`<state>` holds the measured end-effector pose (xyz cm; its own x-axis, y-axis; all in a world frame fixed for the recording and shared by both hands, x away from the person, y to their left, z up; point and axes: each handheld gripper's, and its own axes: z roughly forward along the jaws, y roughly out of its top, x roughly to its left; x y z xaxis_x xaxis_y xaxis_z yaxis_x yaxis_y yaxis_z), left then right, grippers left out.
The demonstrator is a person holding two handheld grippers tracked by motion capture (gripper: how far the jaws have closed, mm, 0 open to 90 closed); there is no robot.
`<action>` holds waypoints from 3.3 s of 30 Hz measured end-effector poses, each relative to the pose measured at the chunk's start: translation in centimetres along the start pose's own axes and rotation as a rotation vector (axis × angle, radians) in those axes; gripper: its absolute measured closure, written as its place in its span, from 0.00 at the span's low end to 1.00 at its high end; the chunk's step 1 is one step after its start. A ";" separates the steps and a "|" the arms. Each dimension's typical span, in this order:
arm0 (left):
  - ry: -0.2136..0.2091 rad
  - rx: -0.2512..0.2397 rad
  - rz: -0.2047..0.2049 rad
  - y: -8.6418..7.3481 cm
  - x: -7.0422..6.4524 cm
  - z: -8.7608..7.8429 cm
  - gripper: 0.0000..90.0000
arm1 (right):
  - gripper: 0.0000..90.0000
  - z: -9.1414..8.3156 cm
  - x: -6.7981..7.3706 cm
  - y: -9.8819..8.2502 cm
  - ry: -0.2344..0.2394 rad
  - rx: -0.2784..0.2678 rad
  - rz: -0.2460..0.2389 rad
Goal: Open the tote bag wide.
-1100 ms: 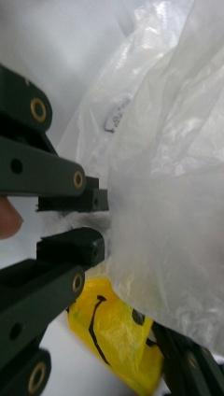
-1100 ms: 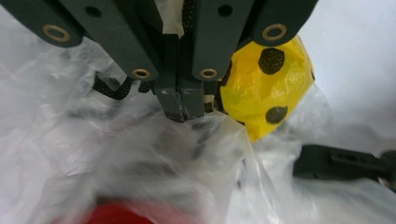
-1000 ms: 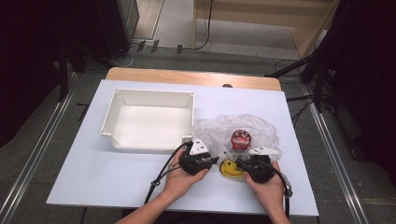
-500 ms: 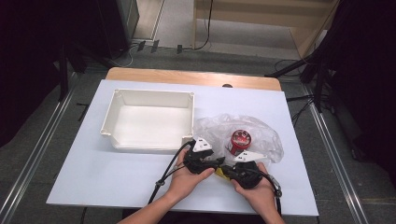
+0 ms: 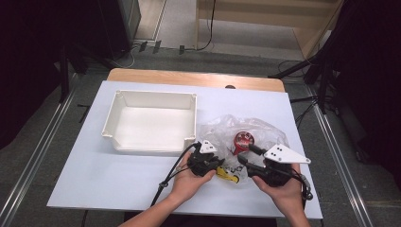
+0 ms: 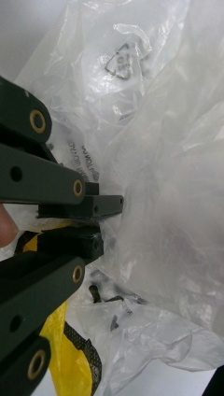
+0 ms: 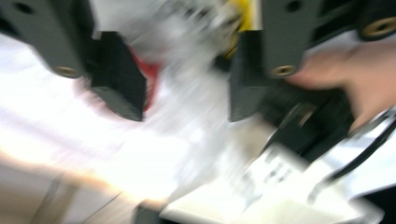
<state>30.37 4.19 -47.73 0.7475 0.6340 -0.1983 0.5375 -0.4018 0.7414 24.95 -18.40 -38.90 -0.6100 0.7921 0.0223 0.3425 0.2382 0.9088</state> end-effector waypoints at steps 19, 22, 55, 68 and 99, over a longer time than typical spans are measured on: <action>0.025 -0.006 0.034 -0.2 -0.5 -0.1 0.96 | 0.72 4.9 -9.0 -2.5 -0.251 0.061 0.272; 0.027 -0.010 0.029 -0.3 -0.6 -0.1 0.96 | 0.91 5.5 -10.7 -4.6 -0.280 0.143 0.366; 0.024 -0.011 0.036 -0.3 -0.6 -0.1 0.96 | 0.68 5.8 -6.3 -2.0 -0.071 0.033 0.163; 0.020 -0.008 0.040 -0.3 -0.7 -0.1 0.96 | 1.00 7.2 -8.9 -5.2 -0.245 0.113 0.281; 0.073 -0.152 0.044 1.3 -2.7 -3.4 0.27 | 0.68 1.6 -7.3 -3.5 -0.157 -0.045 0.214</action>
<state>27.78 4.20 -44.05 0.7356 0.6666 -0.1206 0.4358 -0.3294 0.8376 29.35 -24.14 -42.91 -0.4077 0.9000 0.1544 0.4178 0.0335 0.9079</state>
